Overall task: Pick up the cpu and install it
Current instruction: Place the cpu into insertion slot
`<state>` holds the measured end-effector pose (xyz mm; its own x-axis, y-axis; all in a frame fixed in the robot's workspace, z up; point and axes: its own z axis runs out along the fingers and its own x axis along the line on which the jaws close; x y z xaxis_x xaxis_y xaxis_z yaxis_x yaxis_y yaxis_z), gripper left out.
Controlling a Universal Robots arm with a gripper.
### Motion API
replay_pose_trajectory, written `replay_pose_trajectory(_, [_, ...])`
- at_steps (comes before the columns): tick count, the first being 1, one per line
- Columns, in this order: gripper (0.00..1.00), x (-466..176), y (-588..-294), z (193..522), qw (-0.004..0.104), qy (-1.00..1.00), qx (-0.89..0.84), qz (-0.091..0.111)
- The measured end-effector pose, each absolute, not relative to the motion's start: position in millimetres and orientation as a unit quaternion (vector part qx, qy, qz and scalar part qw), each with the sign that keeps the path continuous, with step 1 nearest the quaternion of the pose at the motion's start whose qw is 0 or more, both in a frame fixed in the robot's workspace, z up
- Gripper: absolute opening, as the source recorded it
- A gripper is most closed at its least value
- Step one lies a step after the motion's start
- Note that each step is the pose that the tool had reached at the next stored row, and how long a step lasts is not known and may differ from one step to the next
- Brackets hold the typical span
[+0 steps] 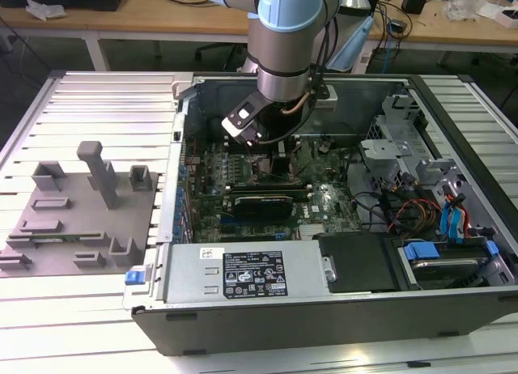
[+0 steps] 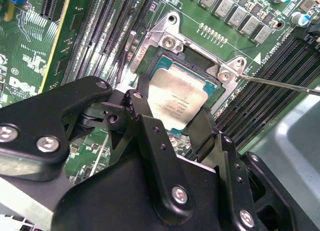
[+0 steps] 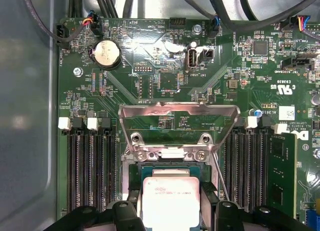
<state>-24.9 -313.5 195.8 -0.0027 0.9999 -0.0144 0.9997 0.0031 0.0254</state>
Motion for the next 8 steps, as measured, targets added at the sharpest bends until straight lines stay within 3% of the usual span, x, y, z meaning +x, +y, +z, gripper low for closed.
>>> replay_pose_trajectory(5, [0.55, -24.9, -313.6, 195.7, 0.014, 0.708, 0.706, 0.004])
replay_pose_trajectory(8, [0.62, -24.9, -313.6, 195.7, 0.014, 0.708, 0.706, 0.004])
